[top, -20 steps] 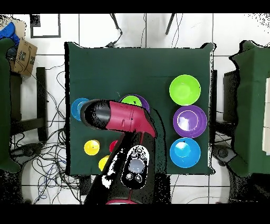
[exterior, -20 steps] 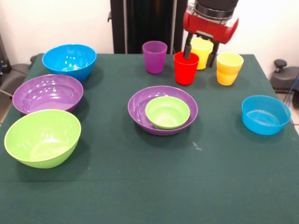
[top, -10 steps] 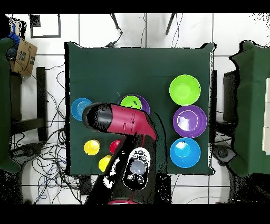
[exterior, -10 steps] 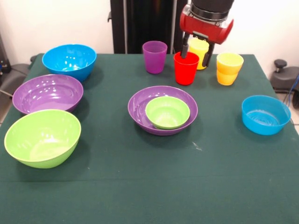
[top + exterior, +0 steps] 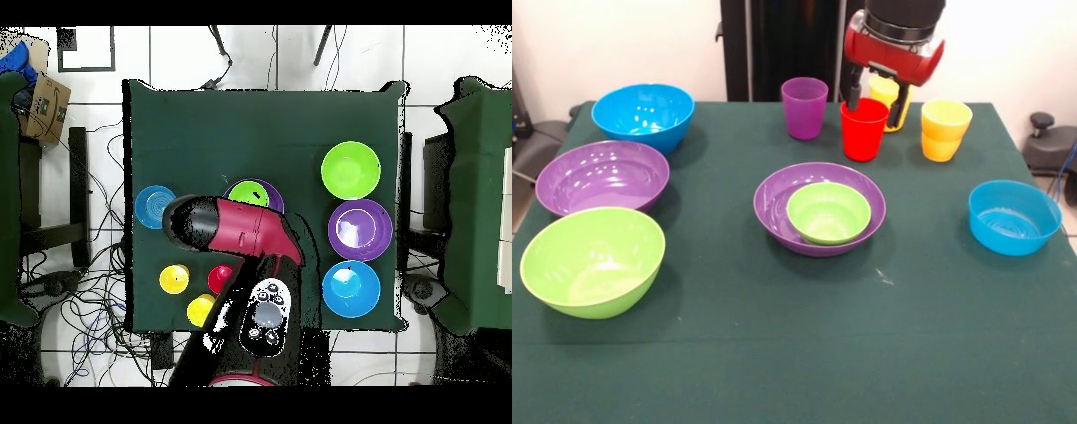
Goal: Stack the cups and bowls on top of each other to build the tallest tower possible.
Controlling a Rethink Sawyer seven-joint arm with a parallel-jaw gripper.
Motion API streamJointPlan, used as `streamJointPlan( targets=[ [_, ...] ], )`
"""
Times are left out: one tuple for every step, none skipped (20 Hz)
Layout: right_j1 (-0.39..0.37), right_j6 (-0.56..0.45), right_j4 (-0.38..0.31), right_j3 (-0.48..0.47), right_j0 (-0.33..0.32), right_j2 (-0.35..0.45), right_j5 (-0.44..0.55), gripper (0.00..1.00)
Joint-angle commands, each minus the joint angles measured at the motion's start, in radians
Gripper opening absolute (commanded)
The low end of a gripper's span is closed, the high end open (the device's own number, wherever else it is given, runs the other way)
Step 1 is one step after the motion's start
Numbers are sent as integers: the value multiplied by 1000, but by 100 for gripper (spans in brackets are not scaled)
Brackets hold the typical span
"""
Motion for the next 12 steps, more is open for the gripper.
streamJointPlan(
  targets=[
    [55, 83, -6, 1, -27, 97, -31, 100],
    [57, 84, -7, 0, -27, 96, -33, 100],
    [60, 85, -8, 2, -27, 97, -39, 100],
    [63, 86, -8, 2, -27, 98, -44, 100],
    [64, 88, -9, 4, -26, 98, -48, 100],
    [64, 90, -9, 6, -24, 99, -51, 100],
    [62, 92, -9, 9, -23, 99, -53, 100],
    [62, 94, -9, 8, -21, 96, -50, 100],
    [58, 95, -10, 11, -19, 94, -47, 100],
    [57, 97, -10, 11, -16, 92, -44, 100],
    [54, 97, -10, 15, -16, 91, -43, 100],
    [56, 96, -11, 15, -18, 91, -46, 100]
  ],
)
